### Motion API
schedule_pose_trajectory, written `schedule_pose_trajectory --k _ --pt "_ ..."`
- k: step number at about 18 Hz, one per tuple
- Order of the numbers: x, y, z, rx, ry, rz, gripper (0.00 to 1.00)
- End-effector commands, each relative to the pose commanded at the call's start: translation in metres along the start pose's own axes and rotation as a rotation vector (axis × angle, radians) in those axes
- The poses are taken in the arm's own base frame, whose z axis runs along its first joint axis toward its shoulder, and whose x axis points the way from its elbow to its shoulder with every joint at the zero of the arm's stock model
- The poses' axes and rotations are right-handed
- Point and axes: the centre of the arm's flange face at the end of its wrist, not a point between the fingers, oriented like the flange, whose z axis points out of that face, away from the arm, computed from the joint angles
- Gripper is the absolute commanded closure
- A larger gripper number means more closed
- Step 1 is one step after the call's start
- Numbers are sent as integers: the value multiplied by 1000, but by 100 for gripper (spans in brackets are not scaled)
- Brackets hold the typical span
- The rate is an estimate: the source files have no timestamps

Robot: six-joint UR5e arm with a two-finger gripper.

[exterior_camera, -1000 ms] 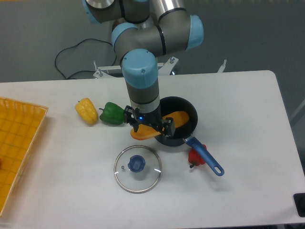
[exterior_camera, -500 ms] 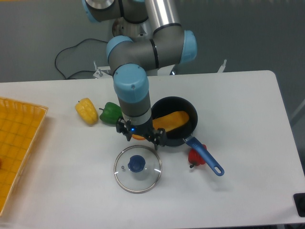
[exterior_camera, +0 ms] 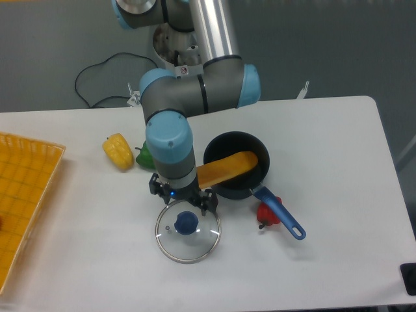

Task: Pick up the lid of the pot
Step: 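Lower the gripper down onto the blue knob of the glass lid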

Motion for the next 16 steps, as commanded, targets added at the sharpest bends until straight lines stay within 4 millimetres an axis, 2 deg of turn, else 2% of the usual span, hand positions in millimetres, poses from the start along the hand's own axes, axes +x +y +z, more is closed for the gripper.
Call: schedule_pose_trajectory --k 5,16 --pt "5 -6 23 -10 5 14 0" --pt "4 -6 33 12 -22 16 0"
